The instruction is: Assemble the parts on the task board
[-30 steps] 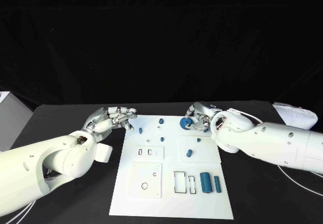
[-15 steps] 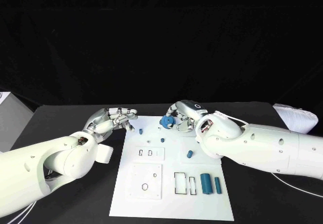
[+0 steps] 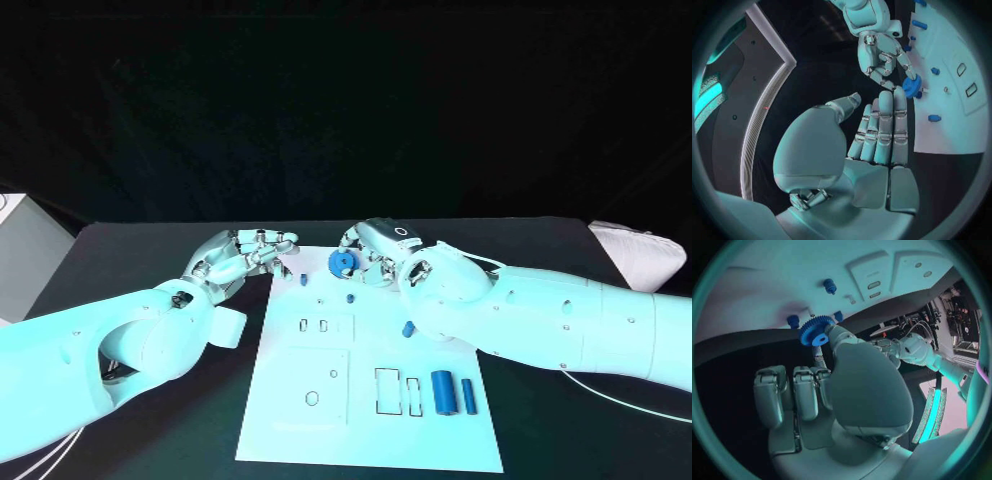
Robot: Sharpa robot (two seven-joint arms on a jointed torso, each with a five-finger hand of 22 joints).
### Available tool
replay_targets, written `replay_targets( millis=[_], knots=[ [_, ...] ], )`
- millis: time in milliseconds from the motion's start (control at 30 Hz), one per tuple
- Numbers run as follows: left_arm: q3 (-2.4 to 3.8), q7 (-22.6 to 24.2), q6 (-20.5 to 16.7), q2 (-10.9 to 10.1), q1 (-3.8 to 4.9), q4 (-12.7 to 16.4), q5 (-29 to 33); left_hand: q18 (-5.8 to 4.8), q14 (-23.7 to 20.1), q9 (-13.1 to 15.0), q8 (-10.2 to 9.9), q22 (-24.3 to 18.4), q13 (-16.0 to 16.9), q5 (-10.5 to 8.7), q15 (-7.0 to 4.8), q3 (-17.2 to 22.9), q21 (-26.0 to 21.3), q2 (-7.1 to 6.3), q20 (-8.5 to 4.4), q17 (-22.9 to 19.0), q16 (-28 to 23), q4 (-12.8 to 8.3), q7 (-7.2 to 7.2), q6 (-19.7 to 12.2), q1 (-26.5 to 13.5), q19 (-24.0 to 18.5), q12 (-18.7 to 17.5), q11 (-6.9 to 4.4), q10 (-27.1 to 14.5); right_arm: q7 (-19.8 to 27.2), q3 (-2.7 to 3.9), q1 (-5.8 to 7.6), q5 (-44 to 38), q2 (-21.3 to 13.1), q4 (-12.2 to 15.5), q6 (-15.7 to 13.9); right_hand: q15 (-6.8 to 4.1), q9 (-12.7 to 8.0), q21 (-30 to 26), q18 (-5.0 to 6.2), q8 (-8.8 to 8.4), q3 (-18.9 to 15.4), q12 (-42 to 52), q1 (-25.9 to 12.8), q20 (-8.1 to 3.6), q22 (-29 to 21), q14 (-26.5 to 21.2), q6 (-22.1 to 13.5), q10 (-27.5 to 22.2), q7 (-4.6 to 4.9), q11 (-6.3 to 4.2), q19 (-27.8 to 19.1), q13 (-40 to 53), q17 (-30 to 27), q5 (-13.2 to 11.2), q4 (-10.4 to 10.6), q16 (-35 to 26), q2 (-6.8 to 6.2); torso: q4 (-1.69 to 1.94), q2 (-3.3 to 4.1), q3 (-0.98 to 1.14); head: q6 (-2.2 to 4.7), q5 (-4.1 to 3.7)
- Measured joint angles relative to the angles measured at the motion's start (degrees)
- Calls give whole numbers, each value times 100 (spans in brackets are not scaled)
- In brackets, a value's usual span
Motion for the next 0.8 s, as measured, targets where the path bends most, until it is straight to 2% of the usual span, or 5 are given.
replay_targets(
  millis=[267, 567, 800],
  knots=[
    [0, -1, 1, 28, 0, -7, 0, 0, 0, 6, 0, 16, 6, 0, 0, 0, 35, 0, -21, 0, 24, 0, 0, 0, 0, -21, 0, 0, 0, -51, -24, -25, -38, 162, -216, 138, 0, 1, 0, 0, 0, 0, 0, 0, 0, 0, 0, 0, 0, 0, 0, 0, 5, 0, -4, 0, 0, -14, -2, 7, 11, -32, 15],
    [1, -2, 1, 28, 0, -12, 0, 0, 0, 5, 0, 16, 6, 0, 0, 0, 35, 0, -21, 0, 24, 0, 0, 0, 0, -21, 0, 0, 0, -82, -40, -53, -50, 249, -317, 314, 0, 1, 0, 0, -2, 0, 0, -16, 0, -1, 0, 0, 0, -1, 0, 0, 4, -1, -14, 0, 0, -29, -4, 5, 14, -72, 32],
    [1, -3, 1, 30, 0, -13, 0, -1, 0, 4, 0, 15, 5, 0, 0, 0, 35, 0, -21, 0, 24, 0, 0, 0, 0, -21, 0, 0, 0, -93, -44, -74, -55, 290, -387, 393, 0, 1, 0, 0, -30, 33, 0, -30, 0, -1, 0, -1, 0, -2, 0, 0, 4, -1, -37, 0, 0, -44, -13, -1, 18, -78, 39]
  ],
)
